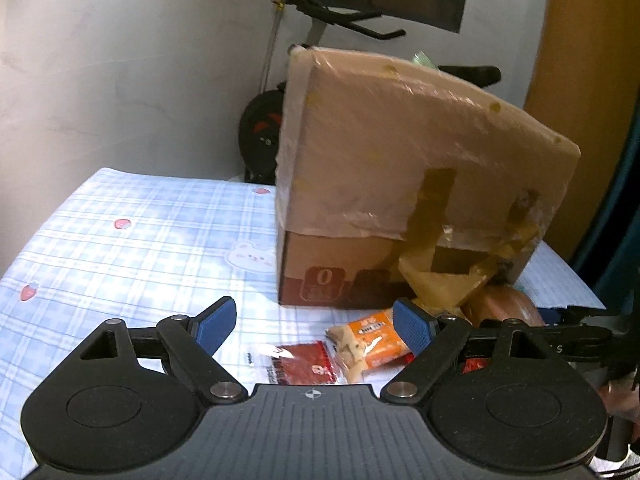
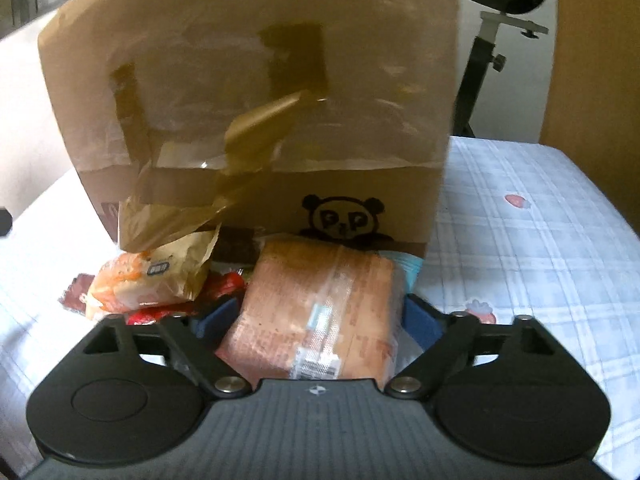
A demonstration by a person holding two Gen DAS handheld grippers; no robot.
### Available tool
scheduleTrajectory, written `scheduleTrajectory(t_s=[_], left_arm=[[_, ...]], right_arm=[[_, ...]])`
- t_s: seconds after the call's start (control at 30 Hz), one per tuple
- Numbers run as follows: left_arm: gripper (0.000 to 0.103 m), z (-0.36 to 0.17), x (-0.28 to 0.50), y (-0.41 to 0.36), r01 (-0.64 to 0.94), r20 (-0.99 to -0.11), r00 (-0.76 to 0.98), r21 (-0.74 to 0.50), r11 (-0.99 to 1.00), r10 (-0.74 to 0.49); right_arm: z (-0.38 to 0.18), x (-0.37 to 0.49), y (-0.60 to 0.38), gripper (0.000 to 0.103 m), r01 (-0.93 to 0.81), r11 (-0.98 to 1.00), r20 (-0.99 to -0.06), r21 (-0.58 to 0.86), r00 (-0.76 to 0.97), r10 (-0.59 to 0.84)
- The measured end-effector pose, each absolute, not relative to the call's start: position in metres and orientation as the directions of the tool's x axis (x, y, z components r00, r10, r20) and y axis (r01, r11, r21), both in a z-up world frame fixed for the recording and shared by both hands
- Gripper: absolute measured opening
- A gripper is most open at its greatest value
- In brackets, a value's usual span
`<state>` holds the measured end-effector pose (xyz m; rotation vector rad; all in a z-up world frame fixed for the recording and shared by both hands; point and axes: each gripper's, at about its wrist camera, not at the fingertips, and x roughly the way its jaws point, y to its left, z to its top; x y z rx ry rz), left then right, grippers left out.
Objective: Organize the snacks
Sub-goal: 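Grasp the orange wafer bar with the left tool while the right tool grasps the bread loaf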
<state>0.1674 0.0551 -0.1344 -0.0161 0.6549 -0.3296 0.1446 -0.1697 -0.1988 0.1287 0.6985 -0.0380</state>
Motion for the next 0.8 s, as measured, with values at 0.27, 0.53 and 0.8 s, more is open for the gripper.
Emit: scheduleTrajectory(t_s=[0.27, 0.53, 0.8], left_arm=[[0.087, -0.152, 0.183, 0.019, 0.472, -0.648, 0.654, -0.056, 0.880, -0.391], [0.085, -0.177, 0.213, -0.011, 0.576, -0.679, 0.592, -0.020, 0.817, -0.434], [0.080, -0.193, 0.232, -0.034, 0.685, -0.731, 0.506, 0.018, 0.728, -0.458]], right_arm=[[-0.206, 0.121, -0.184, 0.077, 0.043, 0.992, -0.588, 0.117, 0.808, 0.034], [-0.208, 0.121, -0.184, 0.077, 0.042, 0.991, -0.556, 0.129, 0.830, 0.037], [-0.210, 0.119, -0.185, 0.077, 0.041, 0.988, -0.549, 0.150, 0.834, 0.048]])
